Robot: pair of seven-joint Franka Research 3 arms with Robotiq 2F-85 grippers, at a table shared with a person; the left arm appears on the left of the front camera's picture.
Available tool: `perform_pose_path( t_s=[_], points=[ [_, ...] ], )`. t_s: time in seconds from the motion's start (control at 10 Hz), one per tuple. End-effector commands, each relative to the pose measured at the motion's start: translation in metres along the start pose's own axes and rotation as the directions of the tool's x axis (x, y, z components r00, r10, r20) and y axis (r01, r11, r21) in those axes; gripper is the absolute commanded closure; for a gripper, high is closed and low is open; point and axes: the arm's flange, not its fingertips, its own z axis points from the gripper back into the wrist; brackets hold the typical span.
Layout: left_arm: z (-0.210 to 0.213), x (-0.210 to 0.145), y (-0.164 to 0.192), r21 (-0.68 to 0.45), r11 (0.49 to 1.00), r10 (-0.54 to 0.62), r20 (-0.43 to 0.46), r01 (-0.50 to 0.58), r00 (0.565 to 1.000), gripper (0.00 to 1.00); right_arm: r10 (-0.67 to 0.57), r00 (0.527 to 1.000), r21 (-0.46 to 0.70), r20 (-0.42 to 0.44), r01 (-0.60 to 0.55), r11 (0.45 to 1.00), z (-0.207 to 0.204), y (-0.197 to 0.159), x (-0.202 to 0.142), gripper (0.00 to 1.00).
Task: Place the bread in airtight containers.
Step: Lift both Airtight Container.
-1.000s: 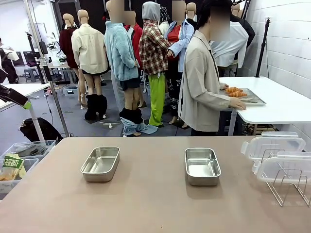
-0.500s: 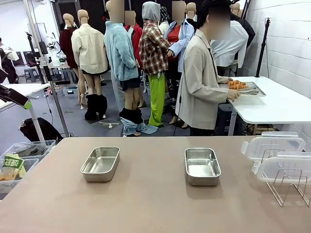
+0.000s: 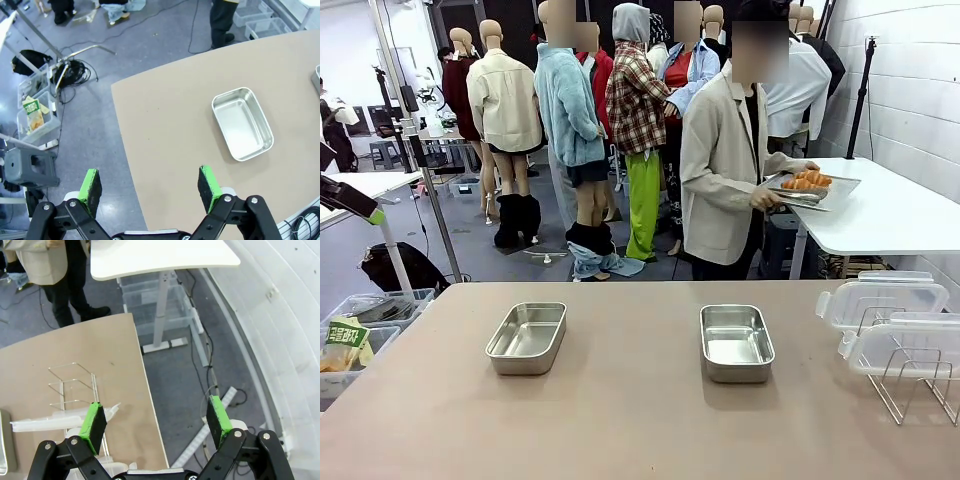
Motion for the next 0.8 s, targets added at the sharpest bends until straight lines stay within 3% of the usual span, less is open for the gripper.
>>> perform_pose_path(
  t_s=[0.0,0.7],
  points=[
    [-0.0010,-0.0004,0.0019,-0.001,1.000,-0.012,-0.001,0.012,1.000,0.00,0.016,1.000,-0.004,-0.010,-0.016,1.000,0.0007,-0.0006,-0.0009,0.00],
    [-0.0010,-0.0004,0.0019,-0.001,1.000,-0.012,-0.001,0.012,1.000,0.00,0.016,1.000,-0.004,-0.010,-0.016,1.000,0.0007,-0.0006,-0.0009,0.00]
  ],
)
